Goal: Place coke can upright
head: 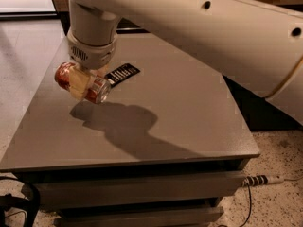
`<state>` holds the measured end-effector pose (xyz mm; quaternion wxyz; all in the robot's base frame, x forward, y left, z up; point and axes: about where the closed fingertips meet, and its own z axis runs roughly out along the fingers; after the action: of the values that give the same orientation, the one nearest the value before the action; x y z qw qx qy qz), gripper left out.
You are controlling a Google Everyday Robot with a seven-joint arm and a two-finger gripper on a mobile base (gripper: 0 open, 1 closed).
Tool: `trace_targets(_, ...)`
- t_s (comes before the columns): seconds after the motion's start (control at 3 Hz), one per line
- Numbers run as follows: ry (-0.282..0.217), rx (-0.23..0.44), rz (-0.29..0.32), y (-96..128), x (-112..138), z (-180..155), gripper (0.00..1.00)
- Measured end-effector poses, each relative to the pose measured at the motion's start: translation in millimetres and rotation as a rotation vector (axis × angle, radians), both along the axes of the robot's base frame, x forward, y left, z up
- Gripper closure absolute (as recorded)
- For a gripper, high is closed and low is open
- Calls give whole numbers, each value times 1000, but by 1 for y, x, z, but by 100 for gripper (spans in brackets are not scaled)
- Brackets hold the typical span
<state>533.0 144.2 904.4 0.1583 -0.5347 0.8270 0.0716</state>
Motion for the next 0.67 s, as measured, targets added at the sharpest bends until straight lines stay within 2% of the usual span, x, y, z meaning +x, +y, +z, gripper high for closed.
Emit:
trace_targets(0.33,-82,161,93,-2,9,15,100)
trace_targets(0.67,-166,267,186,-1,14,25,100)
